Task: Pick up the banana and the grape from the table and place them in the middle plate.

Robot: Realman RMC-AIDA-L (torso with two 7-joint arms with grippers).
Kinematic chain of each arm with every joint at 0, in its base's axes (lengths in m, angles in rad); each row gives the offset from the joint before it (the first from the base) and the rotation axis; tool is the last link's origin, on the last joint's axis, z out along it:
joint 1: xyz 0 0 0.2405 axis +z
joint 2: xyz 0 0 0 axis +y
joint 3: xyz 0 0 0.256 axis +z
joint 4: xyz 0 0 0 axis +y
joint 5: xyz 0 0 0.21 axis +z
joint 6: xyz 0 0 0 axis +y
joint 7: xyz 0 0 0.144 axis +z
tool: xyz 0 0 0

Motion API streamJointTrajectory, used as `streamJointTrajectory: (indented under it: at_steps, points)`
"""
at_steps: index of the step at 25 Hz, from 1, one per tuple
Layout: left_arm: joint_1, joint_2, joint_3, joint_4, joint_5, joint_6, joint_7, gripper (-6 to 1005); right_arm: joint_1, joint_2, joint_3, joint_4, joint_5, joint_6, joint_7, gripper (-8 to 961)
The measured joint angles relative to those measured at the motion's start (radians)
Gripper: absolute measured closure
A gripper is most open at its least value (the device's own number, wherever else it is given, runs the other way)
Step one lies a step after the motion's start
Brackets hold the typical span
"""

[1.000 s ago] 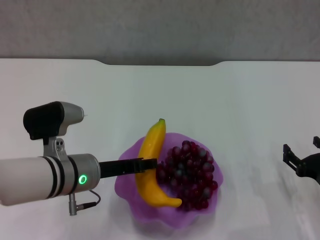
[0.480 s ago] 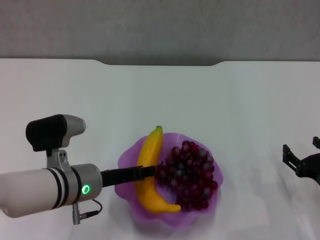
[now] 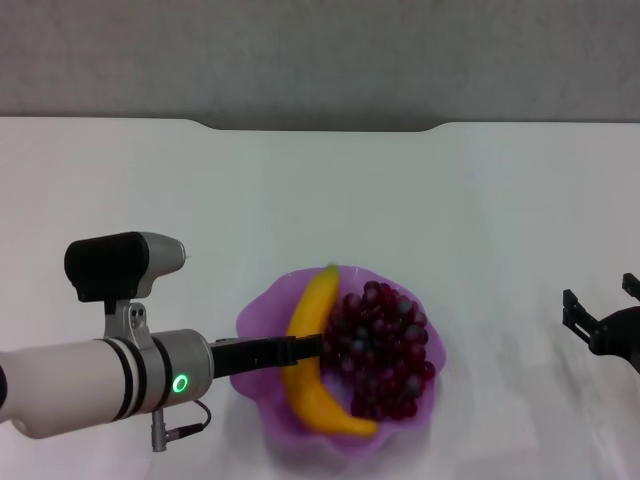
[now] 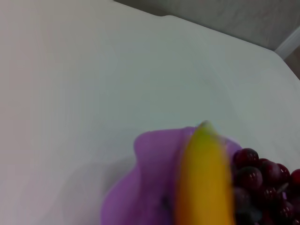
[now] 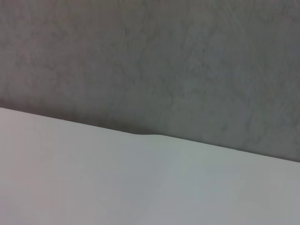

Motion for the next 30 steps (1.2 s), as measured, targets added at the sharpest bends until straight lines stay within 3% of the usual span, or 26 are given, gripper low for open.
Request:
streamJointTrajectory:
  at_steps: [8, 13, 16, 21, 24, 25, 26, 27, 28, 30]
  points:
    - [0.001, 0.002, 0.006, -0.017, 0.003, 0.002, 0.003, 301, 0.000, 0.001, 0.000, -0.001, 0.002, 0.000, 0.000, 103]
    - [0.029, 0.010, -0.012, -0.106, 0.053, -0.014, 0.048, 187, -0.006, 0.001, 0.000, -0.005, 0.006, 0.000, 0.000, 103]
    - [0.090, 0.012, -0.056, -0.223, 0.086, -0.024, 0.087, 116, -0.006, 0.000, 0.000, -0.004, 0.006, 0.000, 0.000, 103]
    - [0.214, 0.007, -0.117, -0.410, 0.089, 0.030, 0.244, 116, -0.006, 0.000, 0.000, -0.003, 0.003, 0.000, 0.000, 103]
    - [0.265, 0.004, -0.099, -0.419, 0.063, 0.198, 0.415, 116, -0.003, 0.000, -0.001, -0.001, 0.002, -0.001, 0.000, 102]
    - [0.287, 0.001, -0.052, -0.377, 0.036, 0.378, 0.543, 116, -0.001, 0.000, -0.001, 0.001, 0.003, -0.002, 0.000, 102]
    - [0.287, 0.001, -0.052, -0.377, 0.036, 0.378, 0.543, 116, -0.001, 0.000, -0.001, 0.001, 0.003, -0.002, 0.000, 102]
    - [0.292, 0.002, 0.020, -0.309, 0.022, 0.582, 0.602, 116, 0.000, 0.000, -0.002, 0.002, 0.003, -0.003, 0.000, 102]
    - [0.292, 0.002, 0.020, -0.309, 0.022, 0.582, 0.602, 116, 0.000, 0.000, -0.002, 0.002, 0.004, -0.003, 0.000, 102]
    - [0.267, 0.007, 0.146, -0.177, 0.036, 0.861, 0.599, 116, 0.000, 0.000, -0.002, 0.001, 0.005, -0.004, 0.000, 102]
